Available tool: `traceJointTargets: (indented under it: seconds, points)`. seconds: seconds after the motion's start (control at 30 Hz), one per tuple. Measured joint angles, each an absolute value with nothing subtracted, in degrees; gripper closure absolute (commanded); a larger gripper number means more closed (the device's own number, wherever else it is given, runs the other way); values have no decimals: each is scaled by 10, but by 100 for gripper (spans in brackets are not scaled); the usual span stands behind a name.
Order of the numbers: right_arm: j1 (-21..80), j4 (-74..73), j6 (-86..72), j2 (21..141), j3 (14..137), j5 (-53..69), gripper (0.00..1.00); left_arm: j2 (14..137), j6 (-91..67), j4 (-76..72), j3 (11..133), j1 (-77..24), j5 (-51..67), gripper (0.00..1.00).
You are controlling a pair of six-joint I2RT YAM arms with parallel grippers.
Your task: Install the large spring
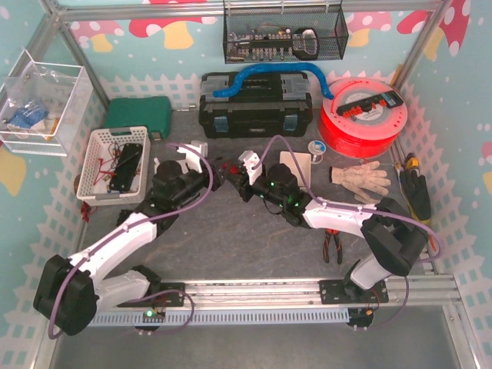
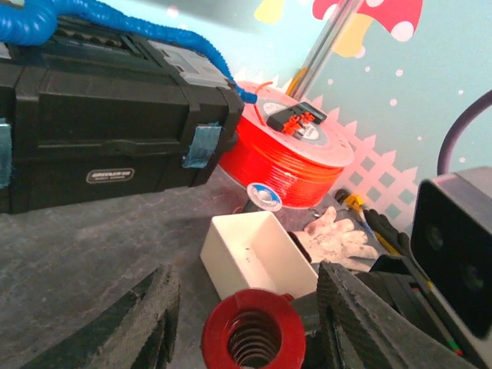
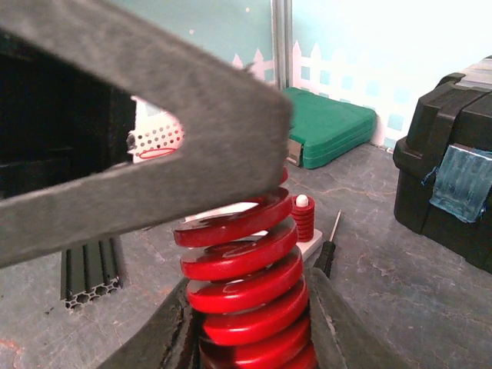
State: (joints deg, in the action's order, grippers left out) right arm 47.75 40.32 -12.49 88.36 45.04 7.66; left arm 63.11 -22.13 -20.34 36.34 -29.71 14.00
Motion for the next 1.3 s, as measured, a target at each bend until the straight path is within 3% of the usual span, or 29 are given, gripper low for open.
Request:
traceJointTargets:
  seconds: [0.4,0.6,0.73,1.3]
  points:
    - [477,404,-90,884,440,77,100,658,-226,-51,448,-298,164,56]
    - [477,412,-71,884,424,74,100,667,-229,29,494,-297,167,43]
    - [477,415,-60,883,420,72,100,670,-229,74,517,-293,171,43]
    - [478,435,-47,876,401,56,100,698,-234,118,528,-264,251,47]
